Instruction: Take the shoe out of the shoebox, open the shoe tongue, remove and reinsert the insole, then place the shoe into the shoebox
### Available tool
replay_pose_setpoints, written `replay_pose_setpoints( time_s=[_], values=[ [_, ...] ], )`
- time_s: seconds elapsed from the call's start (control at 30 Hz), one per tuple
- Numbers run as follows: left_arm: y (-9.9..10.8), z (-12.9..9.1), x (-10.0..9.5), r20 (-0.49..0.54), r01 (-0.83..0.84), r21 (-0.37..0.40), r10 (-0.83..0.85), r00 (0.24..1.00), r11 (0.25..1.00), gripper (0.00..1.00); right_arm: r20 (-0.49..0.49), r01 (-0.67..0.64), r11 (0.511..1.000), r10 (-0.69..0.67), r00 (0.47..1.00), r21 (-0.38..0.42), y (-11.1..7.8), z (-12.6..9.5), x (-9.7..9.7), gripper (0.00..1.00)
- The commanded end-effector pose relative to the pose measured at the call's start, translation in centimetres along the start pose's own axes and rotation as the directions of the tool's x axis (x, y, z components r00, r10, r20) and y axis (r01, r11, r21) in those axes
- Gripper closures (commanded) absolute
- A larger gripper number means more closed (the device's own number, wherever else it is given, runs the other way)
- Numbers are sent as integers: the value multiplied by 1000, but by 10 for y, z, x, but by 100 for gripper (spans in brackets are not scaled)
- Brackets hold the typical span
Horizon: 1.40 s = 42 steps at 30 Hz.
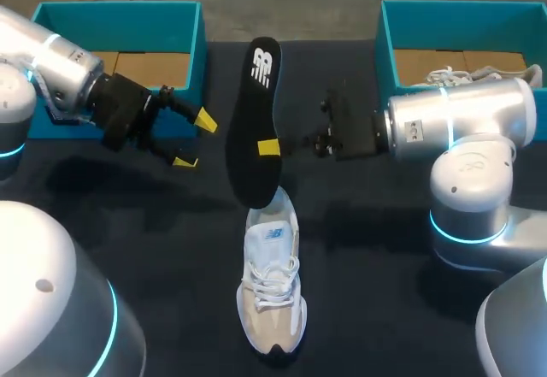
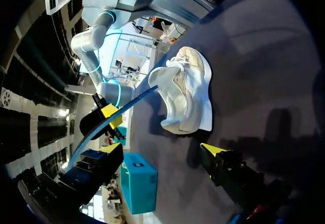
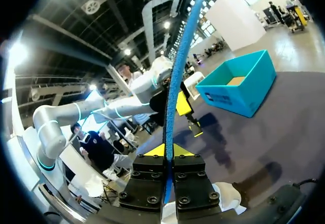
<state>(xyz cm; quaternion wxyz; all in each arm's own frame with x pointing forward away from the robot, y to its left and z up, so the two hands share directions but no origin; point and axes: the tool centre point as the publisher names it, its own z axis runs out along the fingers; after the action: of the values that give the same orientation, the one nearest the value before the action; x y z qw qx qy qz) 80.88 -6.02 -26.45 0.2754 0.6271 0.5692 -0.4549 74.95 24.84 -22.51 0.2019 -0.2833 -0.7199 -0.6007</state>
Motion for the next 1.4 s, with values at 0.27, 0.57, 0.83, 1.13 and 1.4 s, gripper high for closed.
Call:
replay_pose_setpoints(
  time_s=[0.27,0.57,0.83,1.13,1.4],
  values=[
    [0,0,0,-3,0,0,0,1000,1000,0,2,0,1000,0,1000,-2,-1,2,0,100],
    [-4,20,6,-123,-149,-112,135,983,982,0,11,63,998,-63,998,21,-10,-6,2,100],
    [-2,41,4,-182,-97,-126,73,981,987,0,17,102,994,-103,995,46,-22,-17,-6,100],
    [-2,46,7,-204,5,-126,-31,979,992,0,-5,143,988,-143,990,61,-29,-21,-14,100],
    [3,63,16,-242,43,-133,-75,967,990,0,-19,177,981,-176,984,75,-35,-17,-22,100]
  ],
)
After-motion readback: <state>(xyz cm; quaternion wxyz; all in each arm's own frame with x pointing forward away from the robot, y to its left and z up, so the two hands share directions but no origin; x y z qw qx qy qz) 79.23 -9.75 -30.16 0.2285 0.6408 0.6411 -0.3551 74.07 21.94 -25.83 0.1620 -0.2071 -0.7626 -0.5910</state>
